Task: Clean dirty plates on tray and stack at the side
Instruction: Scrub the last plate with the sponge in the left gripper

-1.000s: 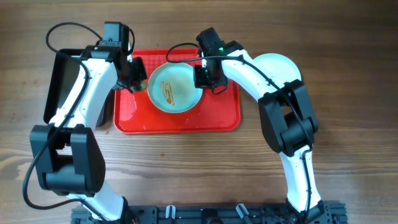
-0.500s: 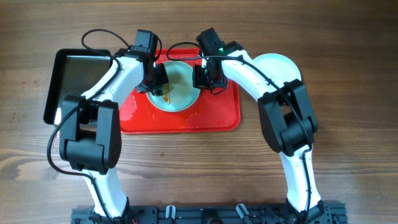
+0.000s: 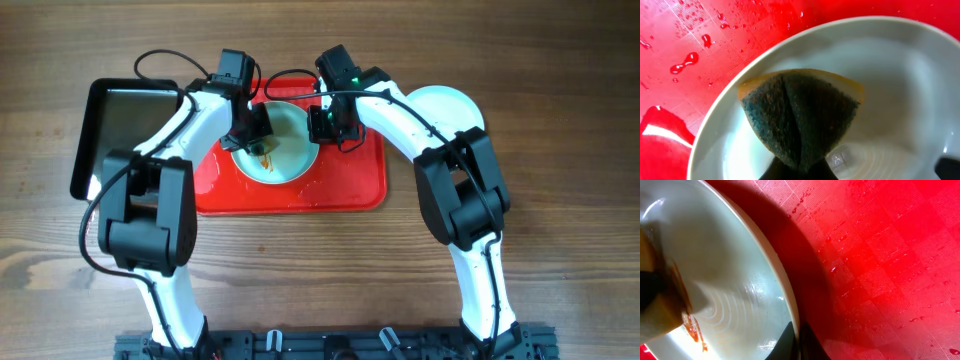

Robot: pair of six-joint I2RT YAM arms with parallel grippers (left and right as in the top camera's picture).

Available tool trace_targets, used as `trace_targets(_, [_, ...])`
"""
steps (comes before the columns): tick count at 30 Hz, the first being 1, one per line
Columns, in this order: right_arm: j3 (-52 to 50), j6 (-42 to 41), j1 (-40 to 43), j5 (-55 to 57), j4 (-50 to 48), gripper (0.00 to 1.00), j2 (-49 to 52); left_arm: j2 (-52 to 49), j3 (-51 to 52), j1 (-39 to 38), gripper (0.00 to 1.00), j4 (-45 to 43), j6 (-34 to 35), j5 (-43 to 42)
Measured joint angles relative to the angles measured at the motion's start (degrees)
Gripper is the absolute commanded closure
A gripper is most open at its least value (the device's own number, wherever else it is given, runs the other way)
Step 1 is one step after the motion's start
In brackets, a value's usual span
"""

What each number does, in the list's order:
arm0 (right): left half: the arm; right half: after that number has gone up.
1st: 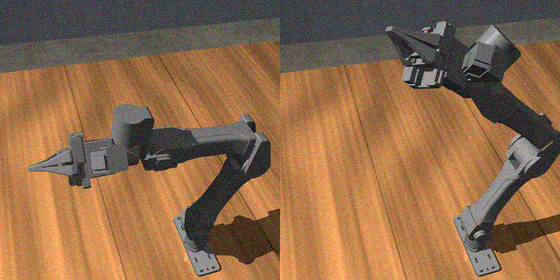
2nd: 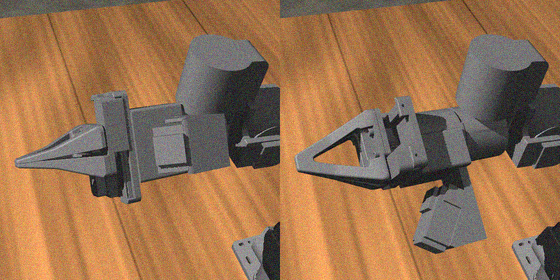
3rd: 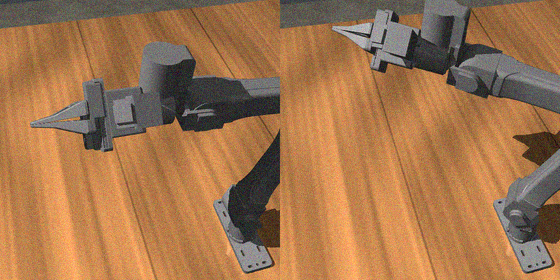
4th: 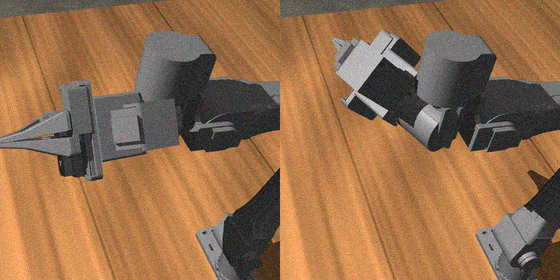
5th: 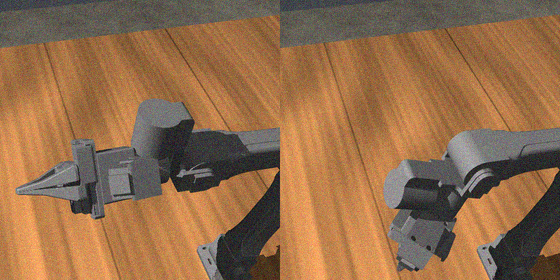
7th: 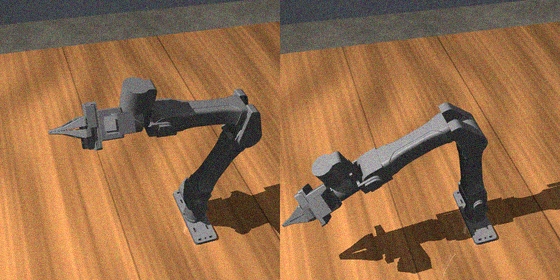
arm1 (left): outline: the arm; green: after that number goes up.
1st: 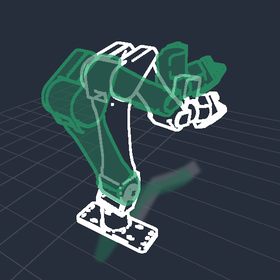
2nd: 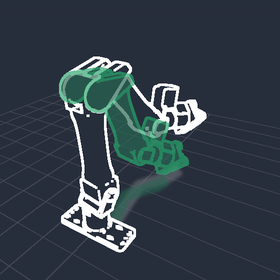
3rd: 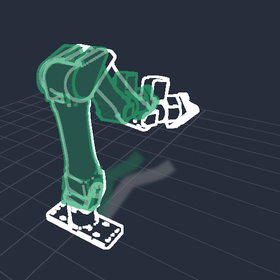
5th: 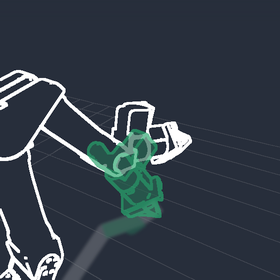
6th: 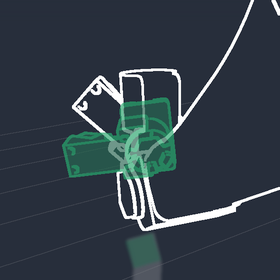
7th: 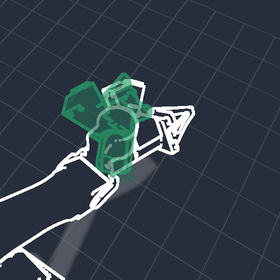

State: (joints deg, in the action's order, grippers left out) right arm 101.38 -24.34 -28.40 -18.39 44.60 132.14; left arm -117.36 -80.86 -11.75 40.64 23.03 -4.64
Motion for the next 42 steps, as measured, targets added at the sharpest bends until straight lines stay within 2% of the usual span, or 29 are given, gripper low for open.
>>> trace_targets(5, [0.00, 0.00, 0.00, -0.02, -0.09, 0.96, 0.02, -1.53, -0.70, 0.00, 0.96, -0.42, -0.33, -1.03])
trace_targets(8, [-0.02, 0.00, 0.00, 0.00, -0.09, 0.96, 0.04, -3.26, -2.89, 0.11, 0.96, 2.03, -3.78, -6.84])
trace_targets(12, [-0.07, 0.00, 0.00, -0.02, -0.11, 0.96, 0.04, -4.26, -3.37, 0.11, 0.96, 10.93, -10.21, -16.33])
trace_targets(17, [-0.07, 0.02, 0.00, -0.02, -0.13, 0.96, 0.04, -4.68, -3.26, 0.11, 0.96, 13.57, -14.93, -17.86])
trace_targets(20, [-0.07, 0.02, 0.00, -0.02, -0.13, 0.96, 0.04, -3.85, -3.41, -0.92, 0.96, 13.35, -9.75, -9.51])
trace_targets(23, [-0.09, 0.02, 0.00, -0.02, -0.15, 0.96, 0.04, -3.15, -3.74, -1.55, 0.96, 11.69, -1.46, 6.03])
trace_targets(25, [-0.11, 0.00, 0.00, -0.02, -0.26, 0.96, 0.04, -3.10, -3.67, -1.64, 0.96, 8.61, 1.09, 12.85])
trace_targets(28, [-0.11, -0.04, -0.22, -0.72, -1.36, 0.96, 0.09, -3.45, -3.19, -1.77, 0.96, 2.16, 2.75, 19.28])
trace_targets(30, [-0.11, -0.04, -0.28, -1.05, -1.60, 0.96, 0.09, -3.76, -3.15, -1.79, 0.96, -0.09, 2.75, 20.35])
trace_targets(33, [-0.11, -0.07, -0.26, -1.09, -1.42, 0.96, 0.09, -3.80, -3.15, -1.57, 0.96, -1.29, 0.39, 16.06])
trace_targets(35, [-0.11, -0.07, -0.11, -1.07, -1.20, 0.96, 0.09, -3.80, -3.43, -0.66, 0.96, -1.40, -1.75, 9.94])
trace_targets(36, [-0.11, -0.04, 0.07, -1.07, -1.07, 0.96, 0.09, -3.80, -3.65, -0.07, 0.96, -1.07, -3.21, 4.31])
trace_targets(39, [-0.11, -0.04, 0.20, -1.07, -0.98, 0.96, 0.09, -3.89, -3.74, -0.20, 0.96, 2.84, -4.81, -7.69])
trace_targets(42, [-0.11, -0.02, 0.22, -1.07, -0.94, 0.96, 0.09, -4.09, -3.52, -0.26, 0.96, 7.43, -6.23, -13.16])
